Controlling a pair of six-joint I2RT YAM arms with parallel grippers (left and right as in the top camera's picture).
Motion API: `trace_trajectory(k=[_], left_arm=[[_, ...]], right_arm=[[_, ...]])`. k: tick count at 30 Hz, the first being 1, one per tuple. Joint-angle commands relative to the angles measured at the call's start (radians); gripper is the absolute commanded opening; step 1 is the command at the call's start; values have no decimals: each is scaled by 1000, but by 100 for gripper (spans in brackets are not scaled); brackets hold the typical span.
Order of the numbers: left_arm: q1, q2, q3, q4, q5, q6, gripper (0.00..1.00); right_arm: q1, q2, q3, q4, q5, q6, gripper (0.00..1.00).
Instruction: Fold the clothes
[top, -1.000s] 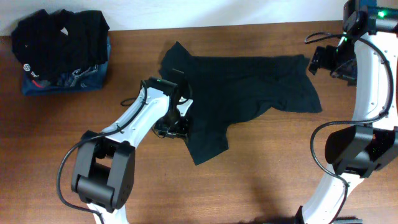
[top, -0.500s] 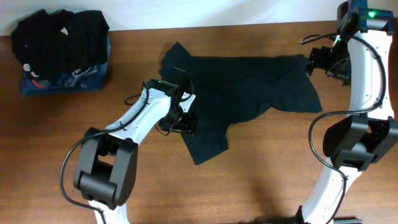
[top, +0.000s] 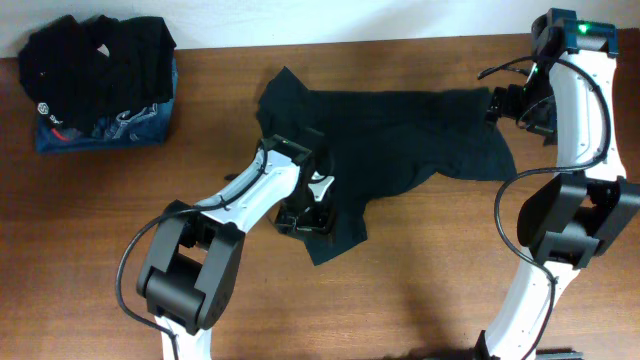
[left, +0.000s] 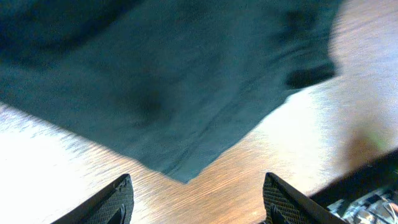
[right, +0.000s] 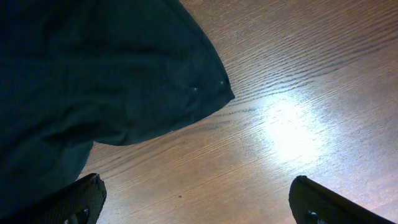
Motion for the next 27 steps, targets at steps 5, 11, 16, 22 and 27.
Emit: trace_trajectory(k=[5, 11, 16, 22, 27], left_arm=[[3, 12, -91, 32, -60, -100, 66], [3, 12, -122, 99, -2, -100, 67], [3, 12, -122, 115, -2, -100, 66], [3, 12, -130, 130, -2, -100, 5], [3, 12, -138, 138, -2, -100, 1]], right_arm=[[-2, 7, -5, 0, 19, 1, 99], [-2, 7, -5, 0, 19, 1, 99], [-2, 8, -28, 7, 8, 0, 99], [-3, 10, -188, 96, -2, 1, 99], [-47, 13, -308, 181, -86, 0, 99]])
